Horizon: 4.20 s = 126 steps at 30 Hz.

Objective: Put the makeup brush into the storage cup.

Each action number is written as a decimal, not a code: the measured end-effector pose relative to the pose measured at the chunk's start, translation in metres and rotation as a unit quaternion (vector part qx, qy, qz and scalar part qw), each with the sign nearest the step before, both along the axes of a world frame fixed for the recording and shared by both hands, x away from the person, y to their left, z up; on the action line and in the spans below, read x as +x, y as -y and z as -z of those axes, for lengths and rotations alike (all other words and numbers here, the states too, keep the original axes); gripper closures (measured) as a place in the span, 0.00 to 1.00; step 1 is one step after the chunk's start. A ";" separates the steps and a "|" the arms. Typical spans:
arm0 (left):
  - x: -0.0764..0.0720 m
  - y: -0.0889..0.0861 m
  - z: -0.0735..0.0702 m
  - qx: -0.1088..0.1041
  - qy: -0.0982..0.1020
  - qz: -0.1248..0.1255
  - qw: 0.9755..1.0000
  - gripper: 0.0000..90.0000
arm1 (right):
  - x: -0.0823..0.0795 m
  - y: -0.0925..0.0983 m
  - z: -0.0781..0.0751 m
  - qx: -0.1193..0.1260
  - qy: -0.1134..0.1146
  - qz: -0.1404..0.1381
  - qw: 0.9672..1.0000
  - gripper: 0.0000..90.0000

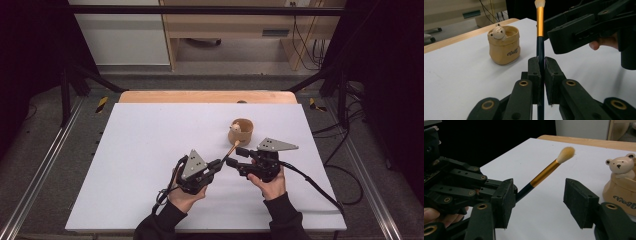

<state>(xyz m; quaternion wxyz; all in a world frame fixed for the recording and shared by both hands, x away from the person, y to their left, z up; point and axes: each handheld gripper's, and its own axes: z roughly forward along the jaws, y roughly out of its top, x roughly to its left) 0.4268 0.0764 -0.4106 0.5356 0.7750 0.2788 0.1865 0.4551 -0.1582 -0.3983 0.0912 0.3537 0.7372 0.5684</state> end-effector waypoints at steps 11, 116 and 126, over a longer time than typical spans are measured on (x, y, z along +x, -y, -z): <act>-0.003 0.006 0.001 -0.006 0.002 0.005 1.000 0.92 | 0.000 0.000 0.000 0.005 -0.006 -0.003 1.000 0.57; 0.014 -0.159 0.031 0.016 -0.076 -0.143 0.987 0.15 | 0.023 0.048 -0.029 -0.038 0.053 0.088 0.994 0.93; 0.017 -0.167 0.032 0.019 -0.081 -0.151 0.985 0.15 | 0.039 0.049 -0.032 -0.046 0.049 0.104 0.992 0.93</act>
